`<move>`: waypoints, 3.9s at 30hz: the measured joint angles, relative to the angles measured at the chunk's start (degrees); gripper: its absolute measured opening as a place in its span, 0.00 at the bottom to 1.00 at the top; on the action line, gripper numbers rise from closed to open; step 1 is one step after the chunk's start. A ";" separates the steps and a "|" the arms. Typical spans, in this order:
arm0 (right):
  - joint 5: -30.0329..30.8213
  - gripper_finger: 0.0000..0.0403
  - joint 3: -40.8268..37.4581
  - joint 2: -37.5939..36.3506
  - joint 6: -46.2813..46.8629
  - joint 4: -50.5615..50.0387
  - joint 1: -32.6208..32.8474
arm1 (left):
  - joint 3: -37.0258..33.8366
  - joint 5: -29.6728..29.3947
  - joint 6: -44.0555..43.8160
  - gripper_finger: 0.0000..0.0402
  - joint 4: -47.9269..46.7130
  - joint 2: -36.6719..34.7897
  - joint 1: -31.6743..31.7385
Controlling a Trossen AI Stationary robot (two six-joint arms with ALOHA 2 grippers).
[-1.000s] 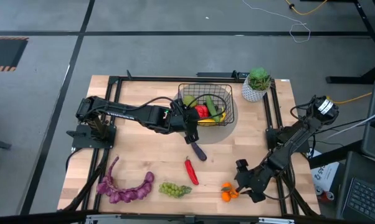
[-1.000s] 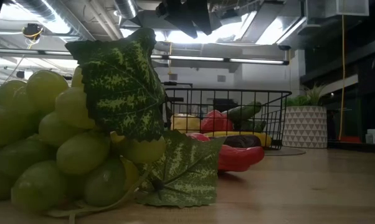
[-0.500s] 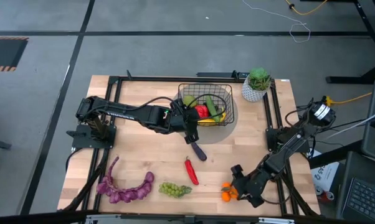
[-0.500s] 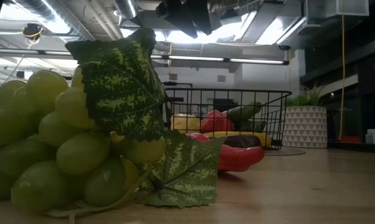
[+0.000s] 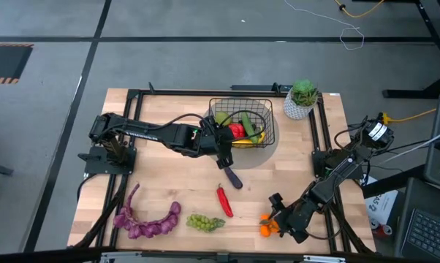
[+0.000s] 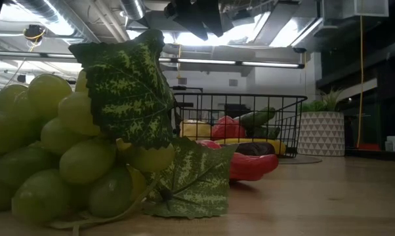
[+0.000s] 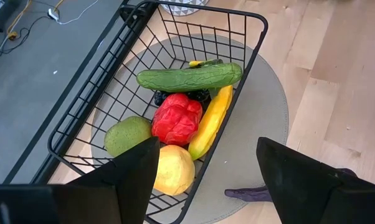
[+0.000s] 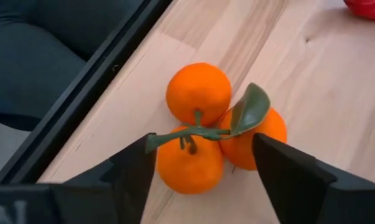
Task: Build produce basket
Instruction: Put the orange tangerines into the black wire basket
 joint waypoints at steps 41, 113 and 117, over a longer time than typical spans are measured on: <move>-3.76 0.47 0.00 -0.07 -8.79 4.58 -6.27 | 0.00 0.00 -0.04 0.66 0.02 0.01 0.00; 49.17 0.00 1.49 -0.07 12.02 -3.70 -11.94 | 0.00 0.00 -0.03 0.66 0.02 0.01 0.00; 56.95 0.00 6.04 -0.07 6.80 -10.69 -14.79 | -0.02 0.00 -0.02 0.66 0.02 0.01 0.01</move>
